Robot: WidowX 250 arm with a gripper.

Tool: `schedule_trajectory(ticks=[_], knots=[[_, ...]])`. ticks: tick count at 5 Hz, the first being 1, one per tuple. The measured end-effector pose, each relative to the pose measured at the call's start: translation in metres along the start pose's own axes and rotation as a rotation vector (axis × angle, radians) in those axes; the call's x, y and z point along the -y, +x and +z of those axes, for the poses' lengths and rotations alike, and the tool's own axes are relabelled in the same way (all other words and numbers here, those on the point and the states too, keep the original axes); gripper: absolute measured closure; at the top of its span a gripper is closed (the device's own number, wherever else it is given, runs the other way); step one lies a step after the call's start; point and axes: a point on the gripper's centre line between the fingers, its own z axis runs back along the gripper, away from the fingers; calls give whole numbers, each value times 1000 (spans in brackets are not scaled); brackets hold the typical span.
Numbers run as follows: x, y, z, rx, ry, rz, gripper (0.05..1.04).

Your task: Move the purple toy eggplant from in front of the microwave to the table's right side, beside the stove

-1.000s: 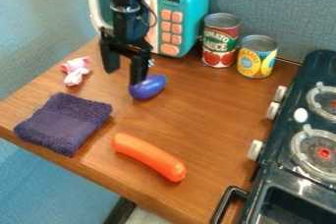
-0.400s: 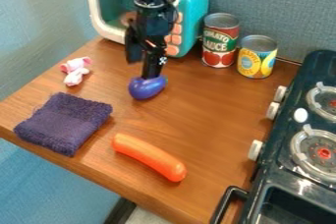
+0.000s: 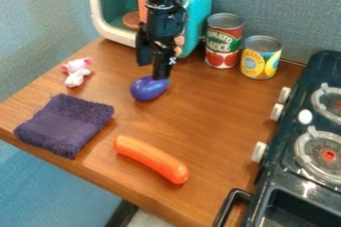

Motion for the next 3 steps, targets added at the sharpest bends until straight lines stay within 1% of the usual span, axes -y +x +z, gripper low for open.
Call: schedule_trajectory(ticks=[2, 3], knots=[[-2, 5, -20, -97, -62, 62, 83], [-1, 2, -34, -147, -80, 90, 83]])
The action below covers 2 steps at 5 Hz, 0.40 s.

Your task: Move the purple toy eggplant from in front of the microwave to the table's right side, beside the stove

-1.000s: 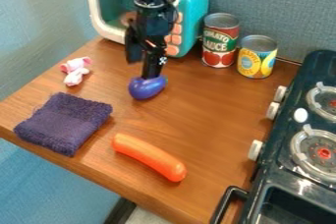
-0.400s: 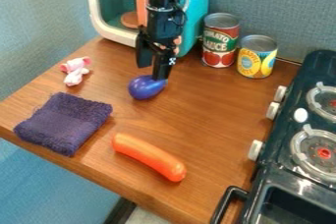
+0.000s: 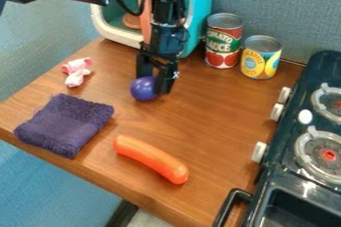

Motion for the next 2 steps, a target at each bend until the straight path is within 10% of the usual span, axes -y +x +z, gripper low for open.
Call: schedule_trajectory(ticks=[2], knots=[[4, 2, -4, -41, 5, 18, 282]])
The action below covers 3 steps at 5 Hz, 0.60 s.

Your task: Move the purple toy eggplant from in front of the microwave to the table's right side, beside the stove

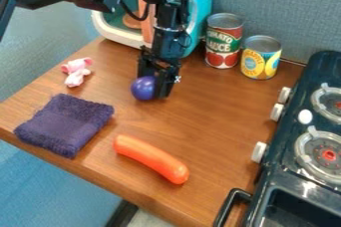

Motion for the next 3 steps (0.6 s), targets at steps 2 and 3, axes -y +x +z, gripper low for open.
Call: schedule_trajectory(ticks=[2, 3], knots=[[8, 4, 0, 31, -7, -14, 282], [26, 2, 20, 106, 6, 13, 282]])
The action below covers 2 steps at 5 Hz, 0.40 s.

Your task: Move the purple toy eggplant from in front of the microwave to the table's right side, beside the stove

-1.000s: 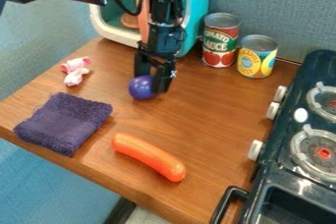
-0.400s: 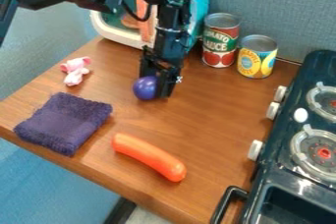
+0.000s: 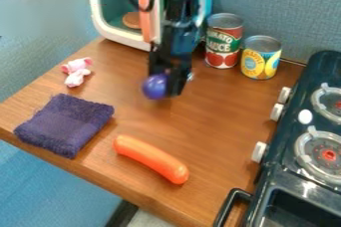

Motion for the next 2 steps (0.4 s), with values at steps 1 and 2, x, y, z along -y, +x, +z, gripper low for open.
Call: schedule_trajectory(ticks=[1, 2], knots=[[43, 9, 20, 61, -7, 18, 282], [72, 15, 13, 59, -31, 24, 282]])
